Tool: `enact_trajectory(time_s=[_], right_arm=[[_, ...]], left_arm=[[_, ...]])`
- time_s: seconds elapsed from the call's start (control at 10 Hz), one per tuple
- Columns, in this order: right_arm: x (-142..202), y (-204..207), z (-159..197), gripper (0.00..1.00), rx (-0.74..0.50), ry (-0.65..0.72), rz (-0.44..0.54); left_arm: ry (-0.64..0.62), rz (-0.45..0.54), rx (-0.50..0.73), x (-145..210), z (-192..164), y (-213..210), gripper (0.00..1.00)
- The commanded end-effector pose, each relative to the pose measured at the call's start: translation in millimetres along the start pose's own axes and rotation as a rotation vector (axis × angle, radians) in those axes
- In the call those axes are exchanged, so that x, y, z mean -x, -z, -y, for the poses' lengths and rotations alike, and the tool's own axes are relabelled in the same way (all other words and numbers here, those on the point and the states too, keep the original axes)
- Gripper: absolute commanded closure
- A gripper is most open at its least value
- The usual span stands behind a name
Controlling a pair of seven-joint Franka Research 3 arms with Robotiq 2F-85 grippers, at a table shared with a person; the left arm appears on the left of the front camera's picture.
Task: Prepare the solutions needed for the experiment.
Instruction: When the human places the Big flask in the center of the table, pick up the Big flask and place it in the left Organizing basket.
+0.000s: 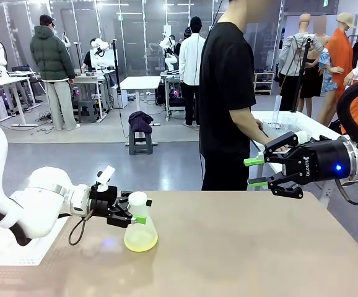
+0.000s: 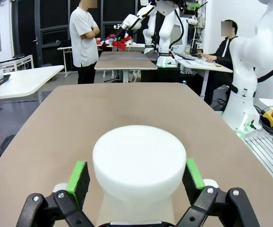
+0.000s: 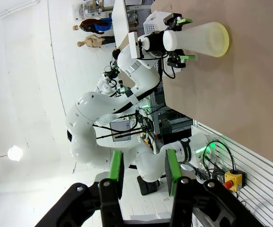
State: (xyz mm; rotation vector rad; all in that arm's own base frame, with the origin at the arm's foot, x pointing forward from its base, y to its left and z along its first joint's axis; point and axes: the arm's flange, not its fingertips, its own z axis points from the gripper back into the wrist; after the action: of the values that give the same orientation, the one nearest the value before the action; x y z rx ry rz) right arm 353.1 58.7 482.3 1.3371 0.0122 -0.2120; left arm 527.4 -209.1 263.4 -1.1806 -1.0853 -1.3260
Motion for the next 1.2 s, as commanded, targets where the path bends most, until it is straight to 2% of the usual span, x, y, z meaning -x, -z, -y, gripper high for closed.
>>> enact_trajectory(time_s=[0.0,0.3,0.4,0.5,0.6,0.7,0.8,0.9,1.0,1.1], right_arm=[[0,1,-1,0.54,-0.009,0.008,-0.001],[0,1,-1,0.54,-0.009,0.008,-0.001],[0,1,-1,0.54,-0.009,0.008,-0.001],[0,1,-1,0.54,-0.009,0.008,-0.001],[0,1,-1,0.54,-0.009,0.008,-0.001],[0,1,-1,0.54,-0.009,0.008,-0.001],[0,1,-1,0.54,-0.009,0.008,-0.001],[0,1,-1,0.54,-0.009,0.008,-0.001],[0,1,-1,0.54,-0.009,0.008,-0.001],[0,1,-1,0.54,-0.009,0.008,-0.001]], left_arm=[[0.022,0.014,-0.022,7,-9,14,0.00],[0.048,0.032,-0.030,9,-8,17,0.03],[0.056,0.027,-0.047,9,-8,17,0.19],[0.055,0.026,-0.051,8,-8,17,0.22],[0.060,0.026,-0.052,7,-6,16,0.38],[0.053,0.030,-0.055,7,-5,12,0.41],[0.051,0.021,-0.054,6,-2,11,0.30],[0.045,0.014,-0.058,5,0,8,0.60],[0.048,0.011,-0.056,4,2,6,0.49],[0.055,0.008,-0.054,1,5,3,0.80]])
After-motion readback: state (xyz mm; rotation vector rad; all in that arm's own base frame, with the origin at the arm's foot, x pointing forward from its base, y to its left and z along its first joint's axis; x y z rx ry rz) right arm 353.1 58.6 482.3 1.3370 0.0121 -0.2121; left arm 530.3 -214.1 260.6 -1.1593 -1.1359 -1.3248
